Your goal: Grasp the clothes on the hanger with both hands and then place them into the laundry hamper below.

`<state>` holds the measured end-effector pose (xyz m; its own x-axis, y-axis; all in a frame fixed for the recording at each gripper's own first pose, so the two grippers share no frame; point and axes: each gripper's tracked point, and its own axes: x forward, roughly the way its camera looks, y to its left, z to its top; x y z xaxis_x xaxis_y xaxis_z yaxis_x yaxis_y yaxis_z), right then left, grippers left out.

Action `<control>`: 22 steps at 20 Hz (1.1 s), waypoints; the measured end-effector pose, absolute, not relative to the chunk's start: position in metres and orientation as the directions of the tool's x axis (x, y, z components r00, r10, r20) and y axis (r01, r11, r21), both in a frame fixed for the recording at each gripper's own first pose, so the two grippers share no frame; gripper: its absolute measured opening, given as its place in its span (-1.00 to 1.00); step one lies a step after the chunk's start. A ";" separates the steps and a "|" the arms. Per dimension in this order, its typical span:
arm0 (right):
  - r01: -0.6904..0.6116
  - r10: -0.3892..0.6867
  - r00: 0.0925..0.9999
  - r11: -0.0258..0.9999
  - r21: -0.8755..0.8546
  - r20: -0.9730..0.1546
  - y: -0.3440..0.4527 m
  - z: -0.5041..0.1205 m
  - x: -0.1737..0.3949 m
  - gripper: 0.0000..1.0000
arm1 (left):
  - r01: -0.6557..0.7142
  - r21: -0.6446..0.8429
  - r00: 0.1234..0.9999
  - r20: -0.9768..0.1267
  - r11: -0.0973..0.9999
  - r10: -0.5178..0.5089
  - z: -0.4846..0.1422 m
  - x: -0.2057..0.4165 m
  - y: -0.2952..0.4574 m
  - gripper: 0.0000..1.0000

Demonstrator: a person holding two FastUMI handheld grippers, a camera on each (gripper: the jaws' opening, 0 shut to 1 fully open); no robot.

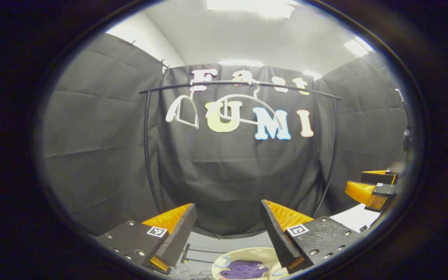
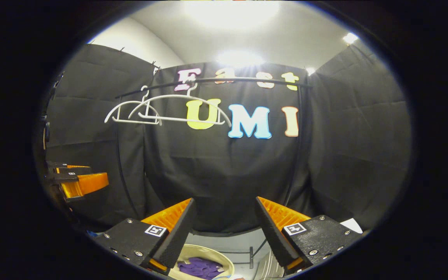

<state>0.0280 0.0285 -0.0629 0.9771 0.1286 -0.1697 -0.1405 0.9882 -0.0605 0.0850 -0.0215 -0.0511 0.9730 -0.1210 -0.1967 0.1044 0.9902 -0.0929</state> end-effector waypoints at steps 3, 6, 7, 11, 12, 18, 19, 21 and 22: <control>-0.089 0.082 0.992 0.993 -0.075 -0.098 0.011 -0.031 0.029 0.87 | 0.102 -0.075 0.984 -0.140 0.992 -0.111 -0.018 0.085 -0.008 1.00; -0.057 0.053 0.997 0.995 -0.082 -0.052 -0.002 -0.012 0.022 0.87 | 0.089 -0.065 0.990 -0.106 0.994 -0.096 0.002 0.085 0.002 1.00; -0.043 0.040 0.999 0.995 -0.086 -0.031 -0.006 -0.005 0.018 0.87 | 0.076 -0.067 0.991 -0.105 0.995 -0.083 0.007 0.086 0.006 1.00; 0.000 0.000 1.000 0.999 -0.044 0.012 -0.017 0.011 0.009 0.83 | 0.036 -0.065 0.998 -0.049 0.997 -0.039 0.033 0.078 0.022 1.00; 0.007 -0.007 1.000 0.999 -0.032 0.017 -0.019 0.013 0.009 0.87 | 0.030 -0.058 0.999 -0.039 0.998 -0.032 0.038 0.076 0.025 0.79; 0.056 -0.056 0.998 0.998 -0.002 0.037 -0.031 0.020 0.019 0.83 | 0.022 -0.050 0.999 -0.038 0.998 -0.024 0.038 0.077 0.023 1.00; 0.061 -0.061 0.997 0.998 -0.004 0.038 -0.032 0.020 0.019 0.83 | 0.020 -0.053 0.999 -0.041 0.998 -0.022 0.036 0.078 0.024 1.00; 0.064 -0.064 0.997 0.998 -0.009 0.036 -0.032 0.019 0.018 0.83 | 0.019 -0.052 0.999 -0.050 0.998 -0.021 0.033 0.078 0.025 1.00; 0.063 -0.062 0.997 0.998 -0.011 0.034 -0.031 0.018 0.018 0.83 | 0.016 -0.048 0.999 -0.051 0.999 -0.018 0.032 0.077 0.026 1.00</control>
